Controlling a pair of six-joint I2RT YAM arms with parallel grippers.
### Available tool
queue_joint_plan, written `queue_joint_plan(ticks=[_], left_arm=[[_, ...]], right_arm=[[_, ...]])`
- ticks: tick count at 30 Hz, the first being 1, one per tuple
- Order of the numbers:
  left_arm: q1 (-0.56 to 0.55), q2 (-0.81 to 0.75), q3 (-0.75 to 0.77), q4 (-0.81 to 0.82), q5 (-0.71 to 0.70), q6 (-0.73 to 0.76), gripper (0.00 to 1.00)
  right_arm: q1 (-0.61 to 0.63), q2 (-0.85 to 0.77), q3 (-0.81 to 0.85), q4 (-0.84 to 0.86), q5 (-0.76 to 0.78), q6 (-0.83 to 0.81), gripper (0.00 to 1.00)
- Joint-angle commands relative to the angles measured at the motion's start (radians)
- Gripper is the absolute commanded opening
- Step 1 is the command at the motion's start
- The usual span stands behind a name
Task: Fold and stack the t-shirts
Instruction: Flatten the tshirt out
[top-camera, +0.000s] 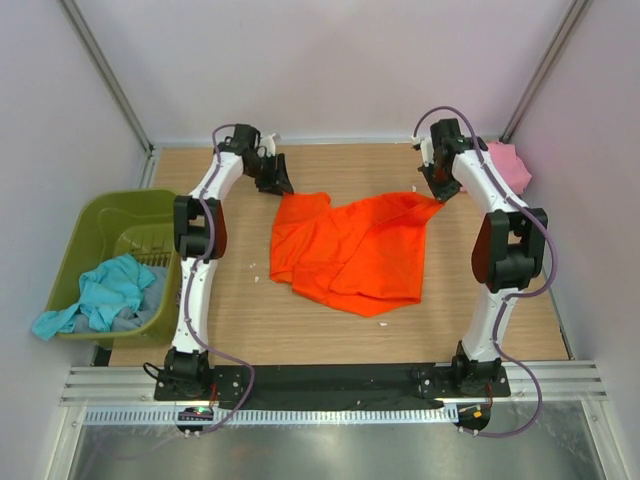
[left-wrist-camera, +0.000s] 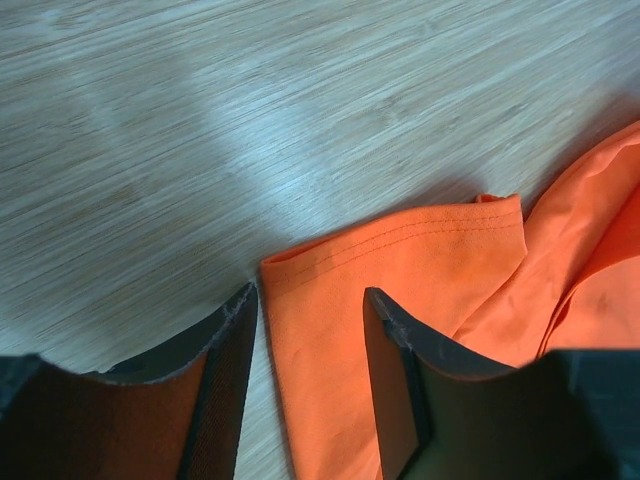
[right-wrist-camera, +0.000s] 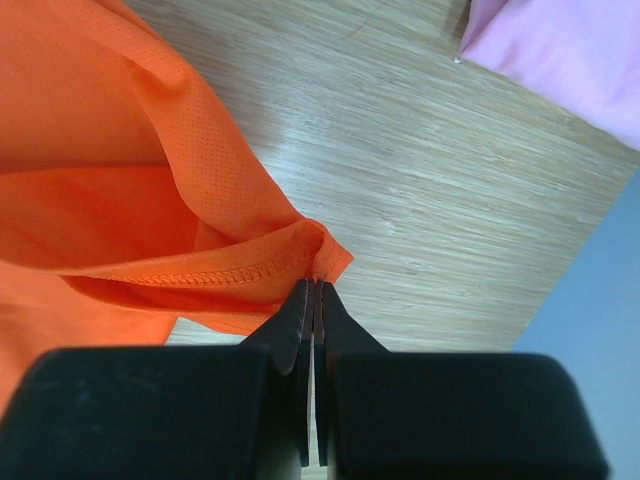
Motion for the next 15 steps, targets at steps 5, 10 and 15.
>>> queue_joint_plan(ticks=[5, 10, 15], left_arm=[[-0.008, 0.025, 0.001, 0.012, 0.019, -0.003, 0.38], [-0.011, 0.030, -0.012, 0.012, 0.003, -0.003, 0.18], [-0.009, 0.025, -0.022, 0.017, -0.007, 0.000, 0.02]], right_arm=[[0.006, -0.060, -0.001, 0.021, 0.034, -0.015, 0.01], [0.007, -0.060, -0.003, 0.023, 0.037, -0.016, 0.01], [0.006, -0.060, -0.013, 0.026, 0.037, -0.018, 0.01]])
